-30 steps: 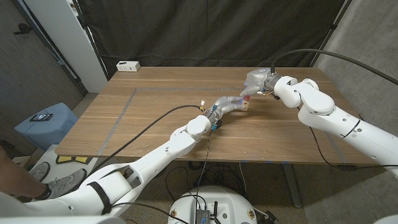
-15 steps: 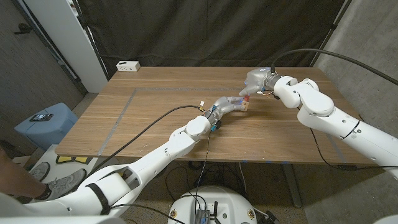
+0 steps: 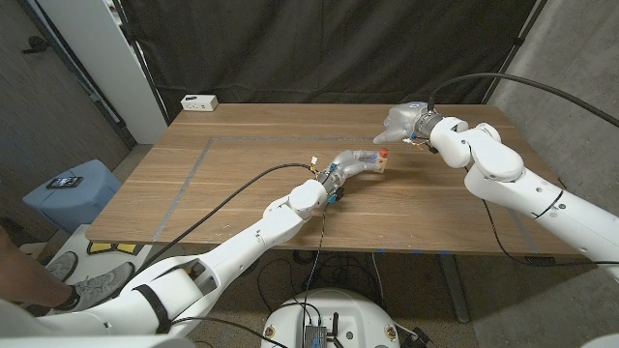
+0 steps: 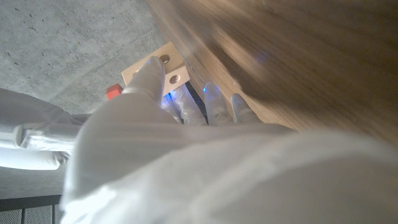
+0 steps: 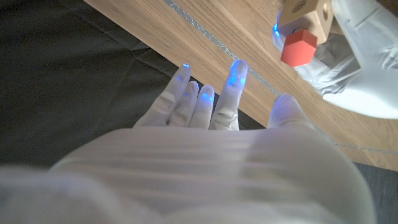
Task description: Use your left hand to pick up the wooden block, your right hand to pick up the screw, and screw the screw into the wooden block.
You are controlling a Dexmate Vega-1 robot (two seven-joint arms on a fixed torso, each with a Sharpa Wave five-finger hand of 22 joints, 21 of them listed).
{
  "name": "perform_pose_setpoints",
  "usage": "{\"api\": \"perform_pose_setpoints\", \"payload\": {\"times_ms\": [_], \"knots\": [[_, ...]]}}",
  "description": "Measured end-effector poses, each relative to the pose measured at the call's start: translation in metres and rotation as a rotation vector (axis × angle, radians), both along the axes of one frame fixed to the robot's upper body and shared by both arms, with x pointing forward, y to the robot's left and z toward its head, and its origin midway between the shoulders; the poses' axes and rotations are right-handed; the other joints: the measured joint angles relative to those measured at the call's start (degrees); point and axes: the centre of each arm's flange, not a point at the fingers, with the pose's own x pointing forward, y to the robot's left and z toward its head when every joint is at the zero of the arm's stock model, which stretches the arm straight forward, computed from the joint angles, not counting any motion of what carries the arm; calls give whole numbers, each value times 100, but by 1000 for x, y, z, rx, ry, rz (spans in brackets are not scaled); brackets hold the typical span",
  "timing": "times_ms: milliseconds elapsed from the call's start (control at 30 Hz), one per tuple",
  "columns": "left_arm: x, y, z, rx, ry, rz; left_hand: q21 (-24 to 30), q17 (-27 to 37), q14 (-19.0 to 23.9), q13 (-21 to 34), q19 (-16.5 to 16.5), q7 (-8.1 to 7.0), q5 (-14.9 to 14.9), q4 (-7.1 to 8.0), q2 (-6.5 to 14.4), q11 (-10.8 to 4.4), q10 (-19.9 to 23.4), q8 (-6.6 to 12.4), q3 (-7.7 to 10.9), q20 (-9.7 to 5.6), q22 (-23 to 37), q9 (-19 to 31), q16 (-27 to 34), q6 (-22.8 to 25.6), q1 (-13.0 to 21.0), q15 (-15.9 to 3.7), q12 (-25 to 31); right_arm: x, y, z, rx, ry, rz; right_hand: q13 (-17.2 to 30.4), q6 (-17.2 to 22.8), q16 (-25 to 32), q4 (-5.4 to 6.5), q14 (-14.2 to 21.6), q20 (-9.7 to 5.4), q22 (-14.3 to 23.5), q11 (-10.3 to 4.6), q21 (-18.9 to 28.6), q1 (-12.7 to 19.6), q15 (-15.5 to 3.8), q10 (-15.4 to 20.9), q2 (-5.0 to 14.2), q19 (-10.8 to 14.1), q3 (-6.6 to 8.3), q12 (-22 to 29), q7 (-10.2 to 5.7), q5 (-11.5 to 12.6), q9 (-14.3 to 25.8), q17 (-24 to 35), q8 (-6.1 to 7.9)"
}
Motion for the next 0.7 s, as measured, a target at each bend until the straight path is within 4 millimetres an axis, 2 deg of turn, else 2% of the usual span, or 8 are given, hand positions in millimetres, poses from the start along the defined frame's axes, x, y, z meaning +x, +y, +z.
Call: {"api": "perform_pose_setpoints", "payload": {"times_ms": [233, 433, 533, 700], "knots": [[1, 0, 1, -1, 0, 2, 0, 0, 0, -1, 0, -9, 0, -1, -5, -20, 20, 32, 0, 0, 0, -1, 0, -11, -39, 0, -1, -3, -8, -1, 78, -11, 17, 0, -178, 0, -23, -3, 0, 0, 50, 0, -22, -2, -10, 23, 0, -23, -33, -41, 0, 0, 0, -143], [1, 0, 3, -4, -3, 2, 0, 0, 0, -4, 0, -9, 0, -2, -4, -20, 19, 32, -2, 0, 0, 3, 0, -11, -39, 0, -4, -5, -17, -2, 184, -27, 42, -1, -352, -44, -44, -83, 22, 0, 114, -22, -75, -21, -74, 76, -143, -43, -54, -23, 0, 0, 1, -283], [1, 0, 3, -5, -4, 1, 0, 0, 0, -6, 0, -9, -1, -3, 1, -19, 19, 31, -3, 0, 0, 3, 0, -11, -43, 0, -4, -6, -21, -4, 233, -35, 51, -1, -458, -81, -65, -126, 109, -12, 122, -44, -75, -1, -82, 76, -232, -64, -54, -56, 0, 0, 1, -370], [1, 0, 5, -8, -5, 1, 0, 0, 0, -10, 2, -9, -1, 5, 1, -19, 19, 30, 6, 2, 0, 3, 0, -12, -43, 0, -9, -8, -28, -7, 312, -45, 66, -1, -586, -85, -50, -133, 164, -15, 173, -44, -97, -10, -133, 98, -349, -82, -76, -61, 0, 0, 1, -473]]}}
